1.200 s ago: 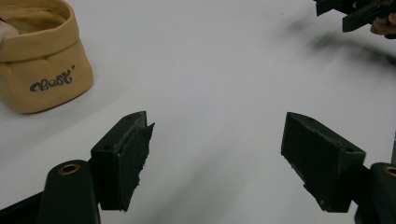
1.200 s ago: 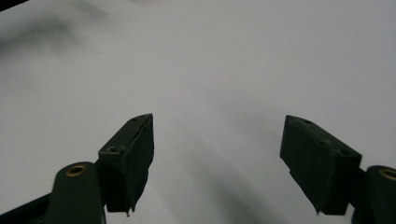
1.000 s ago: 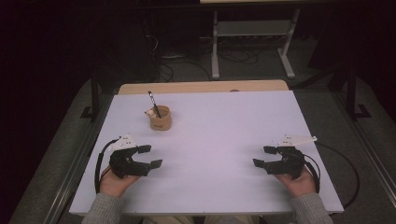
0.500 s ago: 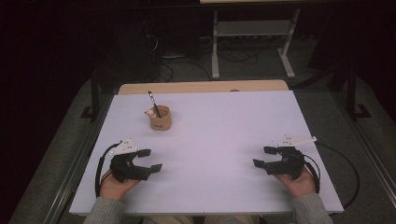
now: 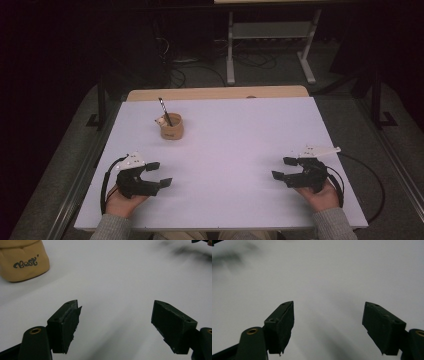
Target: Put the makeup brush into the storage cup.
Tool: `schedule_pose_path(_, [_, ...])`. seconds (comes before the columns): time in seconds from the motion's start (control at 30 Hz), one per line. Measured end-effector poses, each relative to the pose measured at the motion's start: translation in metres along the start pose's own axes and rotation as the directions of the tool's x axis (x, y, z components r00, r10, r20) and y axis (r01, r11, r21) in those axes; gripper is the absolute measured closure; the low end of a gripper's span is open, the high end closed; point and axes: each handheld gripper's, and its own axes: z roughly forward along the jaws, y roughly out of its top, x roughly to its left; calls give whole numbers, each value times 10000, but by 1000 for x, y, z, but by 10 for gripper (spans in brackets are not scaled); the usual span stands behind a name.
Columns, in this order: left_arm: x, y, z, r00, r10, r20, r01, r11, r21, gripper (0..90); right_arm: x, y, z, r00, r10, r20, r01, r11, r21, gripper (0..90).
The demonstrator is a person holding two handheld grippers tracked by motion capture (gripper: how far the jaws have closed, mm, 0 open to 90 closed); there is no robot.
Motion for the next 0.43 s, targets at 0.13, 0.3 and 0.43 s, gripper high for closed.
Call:
schedule_pose_path(0.13, [-1, 0, 0, 10000, 74, -36, -74, 10000, 2, 217, 0, 0, 0, 10000, 2, 0, -2, 10000, -9, 243])
schedule_pose_path(0.3, [-2, -1, 1, 9998, 149, -112, -148, 9999, 72, 216, 0, 0, 0, 10000, 13, 6, -13, 10000, 14, 241])
schedule_pose_path(0.43, [-2, -1, 1, 9998, 173, -109, -172, 9998, 32, 214, 0, 0, 0, 10000, -26, -4, 27, 10000, 27, 241])
